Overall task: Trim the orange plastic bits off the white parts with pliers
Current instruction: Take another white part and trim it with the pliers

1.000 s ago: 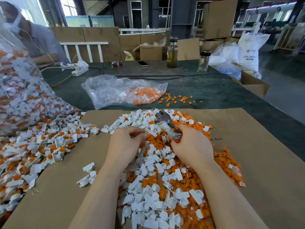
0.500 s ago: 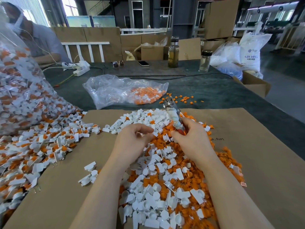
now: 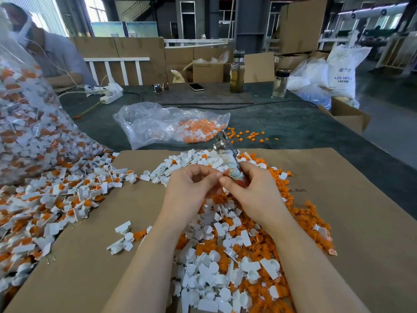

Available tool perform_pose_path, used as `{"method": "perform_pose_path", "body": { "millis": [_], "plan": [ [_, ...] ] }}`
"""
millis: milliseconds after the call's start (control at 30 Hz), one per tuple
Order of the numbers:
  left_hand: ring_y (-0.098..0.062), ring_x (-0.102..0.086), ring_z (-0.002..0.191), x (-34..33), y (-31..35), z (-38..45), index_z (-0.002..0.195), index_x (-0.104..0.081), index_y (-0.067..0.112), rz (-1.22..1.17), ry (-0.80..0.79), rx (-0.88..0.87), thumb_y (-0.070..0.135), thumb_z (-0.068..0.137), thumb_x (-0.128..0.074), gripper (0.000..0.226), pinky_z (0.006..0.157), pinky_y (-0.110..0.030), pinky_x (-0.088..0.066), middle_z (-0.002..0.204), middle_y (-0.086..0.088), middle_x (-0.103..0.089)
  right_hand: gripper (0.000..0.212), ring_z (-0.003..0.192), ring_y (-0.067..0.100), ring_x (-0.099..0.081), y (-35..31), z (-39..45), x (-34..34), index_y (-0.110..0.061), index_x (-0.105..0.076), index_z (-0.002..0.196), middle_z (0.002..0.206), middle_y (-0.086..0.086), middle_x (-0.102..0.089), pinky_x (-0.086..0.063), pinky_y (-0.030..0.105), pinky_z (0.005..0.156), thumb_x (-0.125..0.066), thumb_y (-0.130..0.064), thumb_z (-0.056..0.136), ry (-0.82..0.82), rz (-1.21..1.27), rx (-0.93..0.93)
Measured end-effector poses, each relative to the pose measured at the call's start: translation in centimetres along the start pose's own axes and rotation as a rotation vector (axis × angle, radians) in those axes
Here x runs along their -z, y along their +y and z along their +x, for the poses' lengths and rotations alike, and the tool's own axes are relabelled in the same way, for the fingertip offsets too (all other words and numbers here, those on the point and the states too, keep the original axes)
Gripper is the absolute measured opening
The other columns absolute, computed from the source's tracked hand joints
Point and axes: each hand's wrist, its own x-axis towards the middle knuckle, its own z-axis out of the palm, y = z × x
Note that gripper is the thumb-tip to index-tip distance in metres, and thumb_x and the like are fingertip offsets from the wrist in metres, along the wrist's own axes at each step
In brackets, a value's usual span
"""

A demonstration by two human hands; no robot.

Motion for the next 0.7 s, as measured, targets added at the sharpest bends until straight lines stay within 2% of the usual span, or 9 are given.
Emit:
{"method": "perform_pose_path", "body": {
  "millis": [100, 167, 233, 300, 367, 467, 600, 700],
  "plan": [
    [0.000, -0.064, 0.058, 0.6, -0.4, 0.3, 0.079, -0.072, 0.028, 0.256, -0.042, -0.013, 0.039, 0.087, -0.073, 0.014, 0.060, -0.018, -0.049, 0.069, 0.012, -0.072, 0.011, 0.071, -0.007, -0.056, 0.2, 0.1, 0.1, -0.032, -0.059, 0.085, 0.074, -0.016, -0.060, -0.040, 0.009, 0.057, -0.070, -0.032, 0.086, 0.033, -0.014, -0.022],
    [0.000, -0.053, 0.051, 0.8, -0.9, 0.3, 0.076, -0.066, 0.025, 0.456, -0.120, 0.004, 0.052, 0.077, -0.077, 0.029, 0.052, -0.018, -0.041, 0.063, 0.009, -0.064, 0.010, 0.075, -0.003, -0.058, 0.3, 0.2, 0.2, -0.027, -0.063, 0.093, 0.081, -0.015, -0.063, -0.039, 0.011, 0.058, -0.069, -0.031, 0.086, 0.052, -0.021, -0.043],
    [-0.004, -0.051, 0.056, 0.8, -1.1, 0.2, 0.076, -0.060, 0.024, 0.646, -0.201, 0.035, 0.059, 0.065, -0.082, 0.042, 0.053, -0.022, -0.039, 0.065, 0.010, -0.058, 0.012, 0.078, -0.006, -0.057, 0.4, 0.2, 0.3, -0.027, -0.064, 0.097, 0.082, -0.017, -0.063, -0.039, 0.009, 0.057, -0.069, -0.029, 0.087, 0.069, -0.028, -0.048],
    [-0.007, -0.049, 0.061, 0.8, -1.2, 0.1, 0.077, -0.058, 0.027, 0.769, -0.248, 0.026, 0.059, 0.062, -0.084, 0.044, 0.055, -0.025, -0.037, 0.070, 0.011, -0.054, 0.010, 0.077, -0.010, -0.055, 0.3, 0.2, 0.2, -0.028, -0.063, 0.095, 0.079, -0.018, -0.061, -0.039, 0.007, 0.055, -0.069, -0.027, 0.087, 0.078, -0.032, -0.043],
    [-0.006, -0.048, 0.062, 0.9, -1.1, 0.2, 0.078, -0.059, 0.030, 0.789, -0.268, -0.005, 0.055, 0.064, -0.085, 0.039, 0.055, -0.024, -0.036, 0.071, 0.010, -0.052, 0.011, 0.077, -0.007, -0.056, 0.3, 0.2, 0.1, -0.029, -0.062, 0.095, 0.080, -0.018, -0.061, -0.037, 0.010, 0.056, -0.069, -0.027, 0.087, 0.076, -0.034, -0.049],
    [-0.007, -0.052, 0.064, 1.1, -1.1, 0.2, 0.077, -0.063, 0.030, 0.776, -0.274, -0.042, 0.048, 0.066, -0.086, 0.031, 0.055, -0.023, -0.040, 0.075, 0.008, -0.059, 0.014, 0.080, -0.003, -0.058, 0.3, 0.2, 0.1, -0.029, -0.063, 0.099, 0.086, -0.018, -0.064, -0.044, 0.017, 0.062, -0.069, -0.029, 0.086, 0.082, -0.025, -0.066],
    [-0.005, -0.055, 0.064, 1.2, -1.2, 0.2, 0.074, -0.066, 0.026, 0.737, -0.276, -0.042, 0.040, 0.071, -0.086, 0.025, 0.055, -0.020, -0.043, 0.077, 0.007, -0.066, 0.015, 0.081, -0.004, -0.059, 0.3, 0.2, 0.1, -0.029, -0.063, 0.099, 0.087, -0.019, -0.064, -0.043, 0.015, 0.064, -0.069, -0.031, 0.086, 0.098, -0.023, -0.063],
    [-0.003, -0.055, 0.059, 1.0, -1.1, 0.2, 0.076, -0.066, 0.025, 0.603, -0.194, -0.041, 0.040, 0.075, -0.084, 0.023, 0.056, -0.021, -0.045, 0.073, 0.005, -0.067, 0.014, 0.079, -0.005, -0.058, 0.4, 0.2, 0.1, -0.026, -0.064, 0.097, 0.084, -0.016, -0.064, -0.039, 0.011, 0.059, -0.070, -0.032, 0.086, 0.114, -0.020, -0.052]
  ]
}}
